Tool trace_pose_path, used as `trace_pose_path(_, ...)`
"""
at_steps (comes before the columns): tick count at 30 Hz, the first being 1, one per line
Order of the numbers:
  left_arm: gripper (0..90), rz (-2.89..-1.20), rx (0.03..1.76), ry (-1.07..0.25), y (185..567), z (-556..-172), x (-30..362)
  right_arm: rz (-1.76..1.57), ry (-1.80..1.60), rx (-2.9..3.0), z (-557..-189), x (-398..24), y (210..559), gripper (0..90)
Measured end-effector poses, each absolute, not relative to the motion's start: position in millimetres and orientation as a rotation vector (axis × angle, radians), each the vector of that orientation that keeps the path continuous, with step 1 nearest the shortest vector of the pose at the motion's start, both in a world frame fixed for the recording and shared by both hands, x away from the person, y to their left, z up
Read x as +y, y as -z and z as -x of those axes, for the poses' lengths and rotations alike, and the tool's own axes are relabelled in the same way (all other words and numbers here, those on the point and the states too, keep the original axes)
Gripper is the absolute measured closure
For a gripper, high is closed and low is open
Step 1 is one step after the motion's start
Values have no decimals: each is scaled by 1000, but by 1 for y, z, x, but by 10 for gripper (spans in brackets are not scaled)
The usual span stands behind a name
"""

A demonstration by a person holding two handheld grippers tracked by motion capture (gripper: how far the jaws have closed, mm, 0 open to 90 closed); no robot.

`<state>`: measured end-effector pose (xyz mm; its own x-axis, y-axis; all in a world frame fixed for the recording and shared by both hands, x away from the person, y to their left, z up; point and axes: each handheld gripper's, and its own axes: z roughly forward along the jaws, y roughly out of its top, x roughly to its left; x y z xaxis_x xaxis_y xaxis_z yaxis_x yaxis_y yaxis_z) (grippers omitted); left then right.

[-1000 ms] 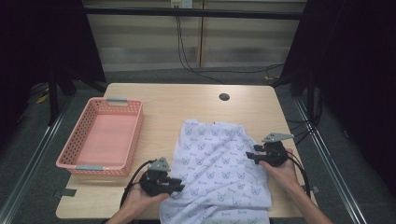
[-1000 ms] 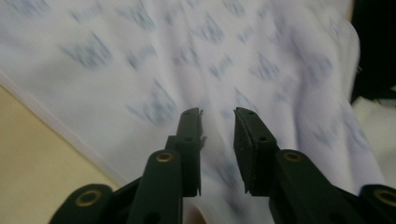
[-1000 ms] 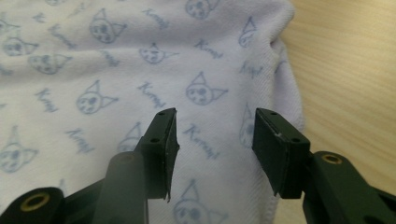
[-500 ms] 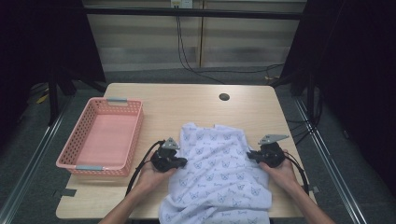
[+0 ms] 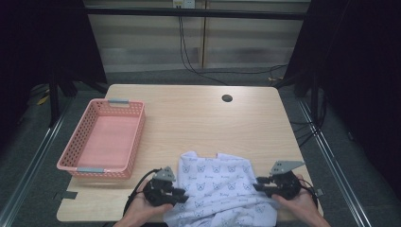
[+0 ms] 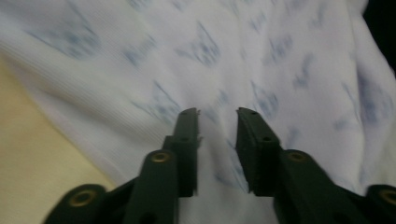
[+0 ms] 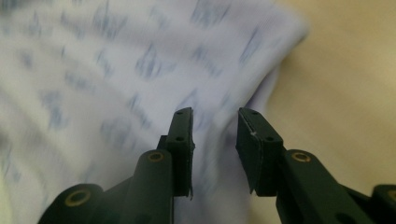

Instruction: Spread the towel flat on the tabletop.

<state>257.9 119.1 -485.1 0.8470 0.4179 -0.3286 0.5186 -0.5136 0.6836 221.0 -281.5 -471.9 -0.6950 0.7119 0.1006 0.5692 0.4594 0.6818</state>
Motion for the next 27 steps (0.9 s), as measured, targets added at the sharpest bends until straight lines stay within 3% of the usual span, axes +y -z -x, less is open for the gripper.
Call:
trace_pose_path(7, 564, -2118, 791, -120, 486, -318, 108, -1133, -1193, 2404, -305, -256, 466, 629)
trace_pose_path(10, 461, -2076, 877, -100, 487, -335, 113, -1095, -1145, 2487, -325, -231, 480, 595)
trace_pose_path(14, 444, -2114, 872, -84, 496, -338, 109, -1088, -1101, 2525, -332, -215, 496, 575)
trace_pose_path(15, 456, -2126, 878, -67, 499, -339, 108, -1081, -1092, 2540, -332, -213, 499, 584)
trace_pose_path(16, 523, -2141, 865, -51, 500, -339, 107, -1073, -1082, 2540, -329, -211, 501, 630)
trace_pose_path(18, 691, -2161, 819, -41, 500, -338, 105, -1049, -1085, 2553, -326, -210, 498, 813)
trace_pose_path(20, 809, -2145, 809, -7, 498, -338, 105, -1047, -1091, 2501, -323, -212, 491, 884)
trace_pose_path(27, 837, -1973, 823, -121, 458, -345, 127, -1141, -1182, 2219, -333, -253, 443, 891)
